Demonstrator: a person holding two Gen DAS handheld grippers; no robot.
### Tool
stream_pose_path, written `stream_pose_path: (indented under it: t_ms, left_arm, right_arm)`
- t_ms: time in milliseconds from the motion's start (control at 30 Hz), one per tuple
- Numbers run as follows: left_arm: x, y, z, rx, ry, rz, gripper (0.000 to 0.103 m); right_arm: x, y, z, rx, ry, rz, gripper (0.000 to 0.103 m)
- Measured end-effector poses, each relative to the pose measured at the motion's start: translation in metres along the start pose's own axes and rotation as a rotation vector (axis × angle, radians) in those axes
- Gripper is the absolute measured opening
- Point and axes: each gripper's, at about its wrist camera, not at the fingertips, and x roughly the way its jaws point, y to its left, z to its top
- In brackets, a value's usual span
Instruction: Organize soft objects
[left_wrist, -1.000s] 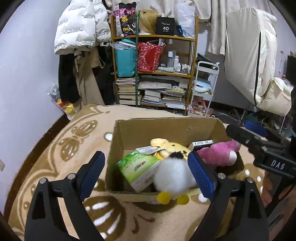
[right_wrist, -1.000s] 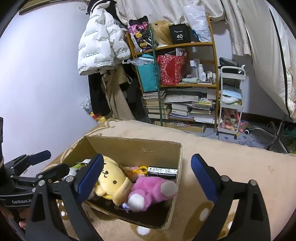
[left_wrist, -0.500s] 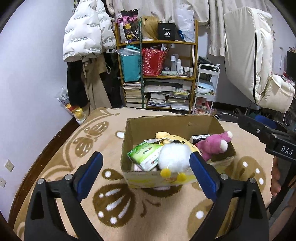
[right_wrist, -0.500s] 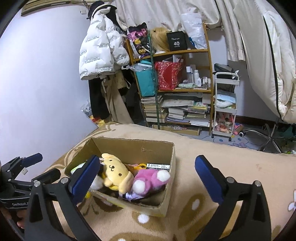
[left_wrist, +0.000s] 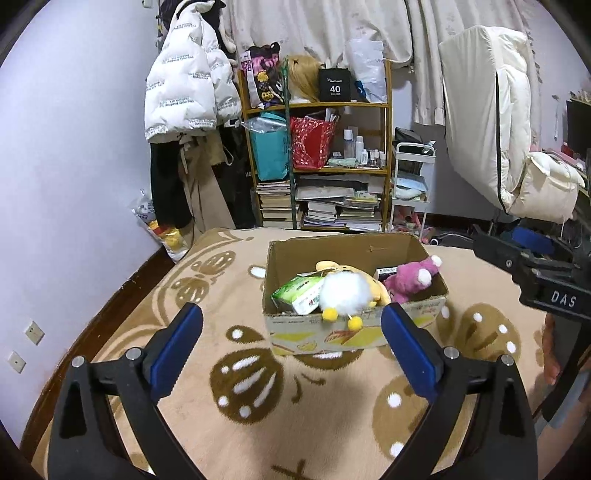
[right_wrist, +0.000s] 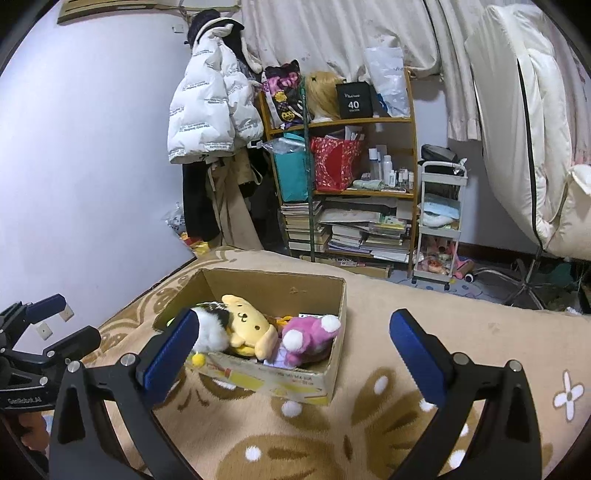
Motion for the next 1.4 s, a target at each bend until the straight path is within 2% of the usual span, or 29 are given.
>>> stream_pose_path:
  t_ms: [267,533,667,1400]
  left_arm:
    - [-0.038,0.008,-0.012,-0.024,-0.04,0.029,0.097]
    - [-0.058,0.011,-0.026,-0.039,-0.051,0.023,0.097]
    - [-0.06,0.008,-0.031,-0.016,-0.059,0.047,0.097]
    - [-0.036,0.001,-0.036,0.013,-0.015,0.039,0.097]
  right_arm:
    - [-0.028,0.008,0.001,-0.016,-0.033,-0.011,0.103]
    - [-0.05,0.01,-0.011,-0.025,-0.031,-0.029,0.103]
    - [-0.057,0.008,-0.017,-0.022,-0.031,-0.036,0.103]
    - [-0.05,0.005,-0.028,-0.039,-0.012,-0.059,0.103]
